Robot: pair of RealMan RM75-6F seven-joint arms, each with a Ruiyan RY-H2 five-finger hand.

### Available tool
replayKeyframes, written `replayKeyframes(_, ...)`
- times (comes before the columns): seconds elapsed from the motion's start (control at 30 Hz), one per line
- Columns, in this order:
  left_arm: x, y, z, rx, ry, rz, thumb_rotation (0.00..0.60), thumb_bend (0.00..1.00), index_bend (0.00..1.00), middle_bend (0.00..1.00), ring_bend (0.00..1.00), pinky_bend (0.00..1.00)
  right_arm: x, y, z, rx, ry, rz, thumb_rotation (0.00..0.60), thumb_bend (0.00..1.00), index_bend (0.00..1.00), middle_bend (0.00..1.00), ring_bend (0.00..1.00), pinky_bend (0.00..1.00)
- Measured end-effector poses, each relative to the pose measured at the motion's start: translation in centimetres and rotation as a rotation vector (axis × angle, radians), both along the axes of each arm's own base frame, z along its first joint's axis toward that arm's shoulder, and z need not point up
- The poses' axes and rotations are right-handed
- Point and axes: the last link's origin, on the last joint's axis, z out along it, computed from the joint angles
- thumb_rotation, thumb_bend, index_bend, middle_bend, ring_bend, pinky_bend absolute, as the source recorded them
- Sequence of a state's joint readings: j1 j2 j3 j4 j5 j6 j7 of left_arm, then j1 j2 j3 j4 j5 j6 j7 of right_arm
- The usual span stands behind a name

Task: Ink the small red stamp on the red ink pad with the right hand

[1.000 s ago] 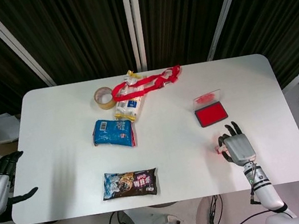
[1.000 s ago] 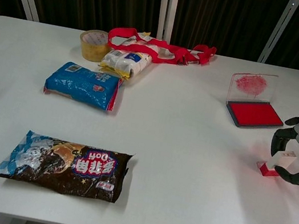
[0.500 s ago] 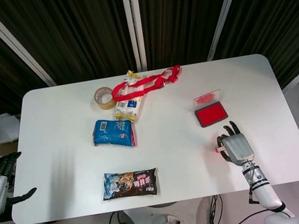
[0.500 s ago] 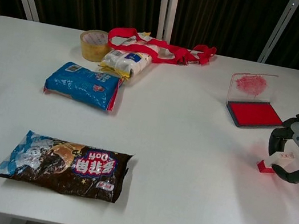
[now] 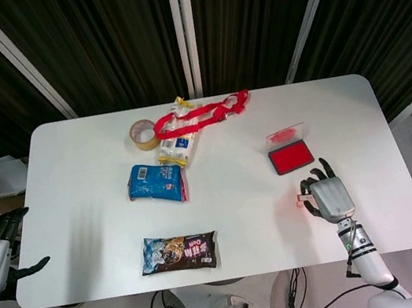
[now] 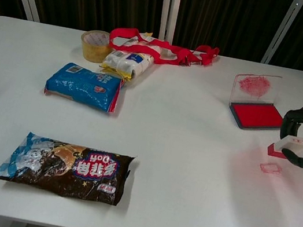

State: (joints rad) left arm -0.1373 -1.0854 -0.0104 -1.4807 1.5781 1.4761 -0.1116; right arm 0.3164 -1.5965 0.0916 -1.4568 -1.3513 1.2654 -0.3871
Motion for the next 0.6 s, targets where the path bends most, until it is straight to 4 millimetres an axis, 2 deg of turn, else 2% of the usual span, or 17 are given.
replayKeyframes(0.07,0.0,0.0,-0.1,-0.003,-0.002,-0.001,0.448,0.06,0.11,0.14,0.14,0.25,0.1,-0.7,1.1,-0.031,-0.009,0.004,0.600,0.34,0.67,0.58,0.35,0.00)
replayKeyframes(0.2,0.0,0.1,-0.2,-0.008,0.002,-0.002,0.449,0.06,0.11,0.14,0.14,0.25,0.4,-2.7,2.4,-0.075,-0.008,0.010,0.600,0.34,0.68,0.58,0.36,0.00)
replayKeyframes(0.3,0.0,0.1,-0.3,-0.011,0.003,0.002,0.450,0.06,0.11,0.14,0.14,0.25,0.6,-4.2,2.7,-0.058,0.005,0.018,0.600,0.34,0.68,0.58,0.37,0.01)
replayKeyframes(0.4,-0.1,0.1,-0.4,-0.014,0.001,0.007,0.451,0.06,0.11,0.13,0.14,0.25,0.8,-6.0,2.5,-0.011,0.011,0.016,0.600,0.35,0.69,0.59,0.42,0.08)
replayKeyframes(0.47,-0.2,0.1,-0.4,-0.017,0.001,0.011,0.453,0.06,0.11,0.13,0.14,0.25,0.9,-7.5,2.2,0.025,0.015,0.004,0.600,0.35,0.69,0.59,0.44,0.16)
replayKeyframes(0.53,-0.3,0.1,-0.5,-0.021,0.004,0.016,0.453,0.06,0.11,0.13,0.14,0.25,1.1,-8.9,2.0,0.043,0.025,-0.005,0.600,0.35,0.70,0.59,0.49,0.43)
replayKeyframes(0.6,-0.4,0.1,-0.4,-0.023,0.008,0.021,0.452,0.06,0.11,0.13,0.14,0.25,1.2,-10.1,1.9,0.045,0.037,-0.007,0.600,0.35,0.70,0.59,0.55,0.63)
